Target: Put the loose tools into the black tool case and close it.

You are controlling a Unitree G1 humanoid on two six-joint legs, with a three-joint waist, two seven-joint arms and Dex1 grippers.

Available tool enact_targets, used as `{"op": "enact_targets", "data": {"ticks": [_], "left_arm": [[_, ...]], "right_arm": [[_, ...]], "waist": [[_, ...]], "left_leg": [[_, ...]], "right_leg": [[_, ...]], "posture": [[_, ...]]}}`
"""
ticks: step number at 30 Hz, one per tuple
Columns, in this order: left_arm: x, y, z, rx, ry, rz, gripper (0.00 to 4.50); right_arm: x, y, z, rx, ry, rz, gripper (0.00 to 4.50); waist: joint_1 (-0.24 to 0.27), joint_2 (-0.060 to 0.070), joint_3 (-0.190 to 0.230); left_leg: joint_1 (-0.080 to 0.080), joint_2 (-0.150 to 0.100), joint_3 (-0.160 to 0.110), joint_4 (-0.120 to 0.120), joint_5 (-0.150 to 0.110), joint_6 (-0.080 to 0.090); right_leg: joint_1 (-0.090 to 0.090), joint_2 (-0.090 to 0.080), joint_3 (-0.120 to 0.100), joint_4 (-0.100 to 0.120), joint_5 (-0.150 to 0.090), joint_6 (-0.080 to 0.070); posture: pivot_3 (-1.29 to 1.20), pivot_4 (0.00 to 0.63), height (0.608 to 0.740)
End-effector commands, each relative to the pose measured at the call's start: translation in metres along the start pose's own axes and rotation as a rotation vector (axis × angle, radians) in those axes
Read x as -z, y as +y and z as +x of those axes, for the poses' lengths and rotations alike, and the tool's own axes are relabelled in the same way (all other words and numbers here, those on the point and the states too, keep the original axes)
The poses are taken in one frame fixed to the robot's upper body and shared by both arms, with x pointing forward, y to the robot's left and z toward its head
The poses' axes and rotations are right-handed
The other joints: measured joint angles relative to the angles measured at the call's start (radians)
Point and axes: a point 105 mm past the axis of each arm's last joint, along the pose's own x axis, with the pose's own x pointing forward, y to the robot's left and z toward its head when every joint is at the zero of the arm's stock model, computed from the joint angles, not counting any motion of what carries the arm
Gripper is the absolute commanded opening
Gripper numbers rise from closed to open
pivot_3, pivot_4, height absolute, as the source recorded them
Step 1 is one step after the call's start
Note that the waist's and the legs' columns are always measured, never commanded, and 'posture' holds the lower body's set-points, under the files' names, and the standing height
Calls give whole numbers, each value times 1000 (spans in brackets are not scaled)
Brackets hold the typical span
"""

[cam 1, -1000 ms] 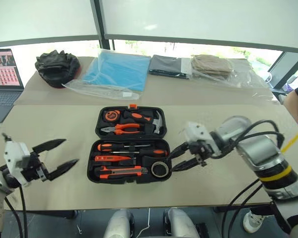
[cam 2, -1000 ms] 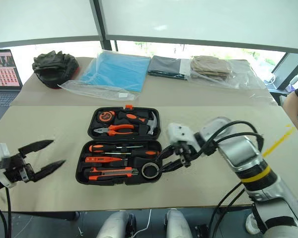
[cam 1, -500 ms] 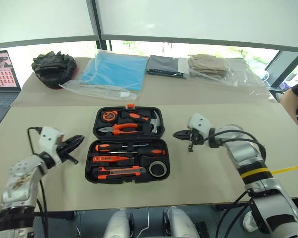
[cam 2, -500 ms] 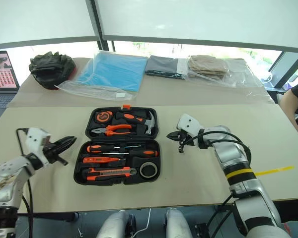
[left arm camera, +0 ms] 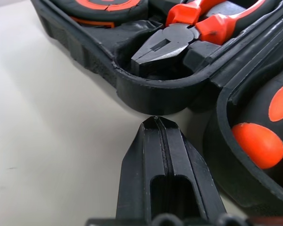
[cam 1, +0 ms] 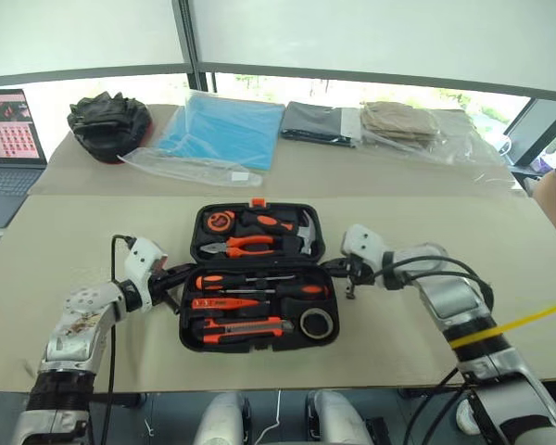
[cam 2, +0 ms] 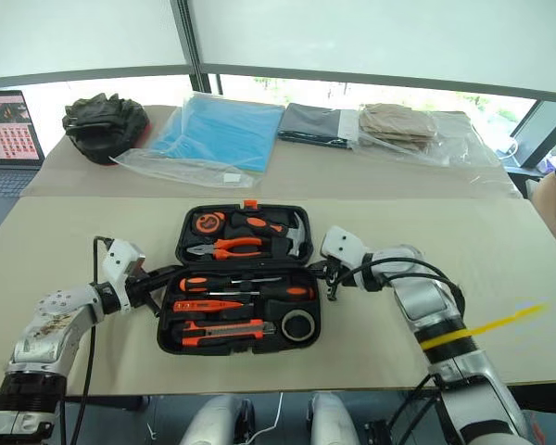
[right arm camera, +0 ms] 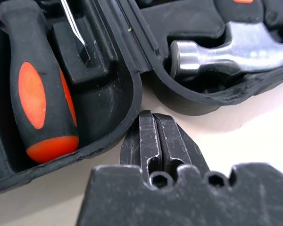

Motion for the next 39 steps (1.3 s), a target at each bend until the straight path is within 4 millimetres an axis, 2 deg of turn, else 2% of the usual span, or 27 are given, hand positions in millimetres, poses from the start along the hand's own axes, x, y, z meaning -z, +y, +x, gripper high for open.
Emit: {"op": "enact_targets", "data": {"ticks": [1, 5, 9, 10, 12, 14, 16, 18, 20, 21, 24, 29, 32, 36, 38, 39], "left_arm": [[-5, -21, 5, 66, -38, -21, 23], [-5, -22, -6, 39, -61, -75, 23], [-7, -6, -19, -21, -48, -105, 23], [-11, 5, -27, -71, -40, -79, 267], [-10, 18, -41, -105, 74, -93, 718], [-12, 21, -50, -94, 161, -90, 1425], [-27, 23, -58, -77, 186, -171, 2109], [-40, 22, -61, -53, 200, -253, 2758], [-50, 26, -57, -80, 197, -311, 3523], [-54, 27, -52, -90, 196, -334, 3835], [-61, 26, -36, -111, 194, -404, 3872], [-57, 16, -16, -120, 266, -396, 3872], [-53, 19, -13, -163, 283, -381, 3872], [-53, 14, -11, -149, 289, -383, 3872], [-54, 13, -11, -147, 285, -384, 3353], [-55, 13, -11, -147, 284, -384, 3261]], "right_arm": [[-11, 21, -4, -52, -48, 11, 0], [-2, 25, -13, -19, -33, 77, 0], [-2, 15, -25, 60, -51, 84, 0], [1, 7, -35, 99, -39, 106, 0], [1, 1, -53, 99, -23, 148, 577], [-5, -8, -64, 130, -37, 166, 1162], [-15, -7, -70, 86, -40, 293, 1810], [-21, -3, -73, 30, 1, 404, 2460], [-12, -10, -72, 87, 168, 525, 3184], [-16, -16, -69, 107, 177, 572, 3491], [-28, -26, -58, 116, 162, 651, 4491], [-30, -41, -36, 175, 216, 691, 4491], [-26, -43, -26, 197, 244, 657, 4491], [-27, -41, -15, 191, 256, 676, 4491], [-21, -41, -14, 200, 302, 698, 3989], [-20, -41, -14, 199, 310, 717, 3891]], "waist": [[1, 0, 0], [-1, 0, 0], [-1, 0, 0], [-2, 0, 0], [-3, -1, 0], [-4, -1, 1], [-6, -1, 1], [-8, -2, 1], [-11, -2, 1], [-12, -2, 1], [-13, -2, 1], [-17, -2, 1], [-22, -2, 1], [-24, -2, 1], [-24, -2, 1], [-24, -2, 1]], "left_leg": [[0, 0, 0, 0, 0, 0], [1, 0, -1, 0, 0, 0], [2, 0, -2, 0, 0, 0], [2, 0, -2, 0, 0, 0], [2, 0, -2, 0, 1, -1], [2, 0, -2, 0, 1, -1], [2, 0, -2, 0, 1, -1], [3, 1, -2, 0, 1, -1], [2, 1, -3, 0, 1, -1], [3, 1, -3, 0, 1, -1], [3, -1, -3, 0, 2, -1], [0, -2, -3, 0, 2, -1], [-1, -3, -3, 0, 2, -1], [-2, -2, -3, 0, 2, -1], [-2, -3, -3, 0, 2, -1], [-2, -3, -3, 0, 2, -1]], "right_leg": [[0, 0, 0, 0, 0, 0], [0, 0, 1, 0, 0, 0], [1, 0, 1, 1, 0, 0], [1, 1, 1, 1, 0, 0], [0, 1, 1, 1, 0, 0], [0, 2, 1, 1, 0, 0], [0, 1, 1, 1, -1, -1], [0, 1, 1, 2, -1, -1], [0, 1, 1, 2, -1, -1], [0, 1, 2, 3, -1, -1], [0, 1, 2, 3, -1, -1], [-1, 1, 1, 2, 0, -1], [-2, 1, 2, 2, 0, 0], [-2, 1, 1, 1, 0, 0], [-2, 1, 2, 1, 0, 0], [-2, 1, 2, 1, 0, 0]], "posture": [[0, 150, 740], [0, 150, 740], [0, 150, 740], [0, 150, 740], [0, 150, 740], [0, 150, 740], [0, 150, 740], [0, 150, 740], [0, 150, 740], [0, 150, 740], [0, 150, 740], [0, 150, 740], [0, 150, 740], [0, 150, 740], [0, 150, 740], [0, 150, 740]]}}
